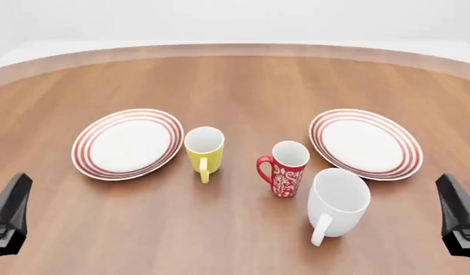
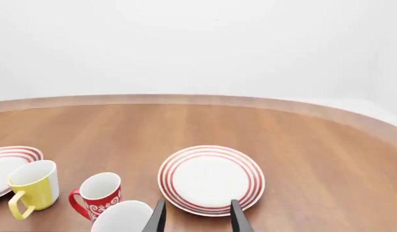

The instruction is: Put the red mug on the left plate.

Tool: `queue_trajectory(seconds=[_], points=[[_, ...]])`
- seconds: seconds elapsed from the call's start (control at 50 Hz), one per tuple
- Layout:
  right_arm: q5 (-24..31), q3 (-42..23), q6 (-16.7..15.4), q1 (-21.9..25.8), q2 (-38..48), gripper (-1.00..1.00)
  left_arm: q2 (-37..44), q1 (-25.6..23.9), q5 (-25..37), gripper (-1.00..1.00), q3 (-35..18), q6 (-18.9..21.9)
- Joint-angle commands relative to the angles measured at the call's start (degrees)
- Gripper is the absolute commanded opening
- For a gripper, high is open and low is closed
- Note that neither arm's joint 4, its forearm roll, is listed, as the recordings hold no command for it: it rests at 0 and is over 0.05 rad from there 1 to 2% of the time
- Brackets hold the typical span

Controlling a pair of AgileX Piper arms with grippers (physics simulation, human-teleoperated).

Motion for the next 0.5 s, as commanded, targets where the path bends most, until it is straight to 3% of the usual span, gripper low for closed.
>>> queue_trajectory(seconds=[0.02,0.24,0.32,0.36,0.5], points=[[0.1,-0.2,0.0,0.1,0.2,1.0,1.0,0.4,0.0,1.0,-0.7,-4.0],[0.2,-0.2,0.3,0.1,0.3,1.0,1.2,0.1,3.1,1.0,-2.8,-4.1],[0.3,-0.2,0.3,0.1,0.2,1.0,-0.4,0.2,6.8,1.0,-7.1,-4.3],[0.3,-0.2,0.3,0.1,0.2,1.0,-0.7,-2.4,7.1,1.0,-9.7,-4.7],[0.2,-0.2,0.3,0.1,0.3,1.0,-0.7,-0.5,9.1,1.0,-14.9,-1.1]])
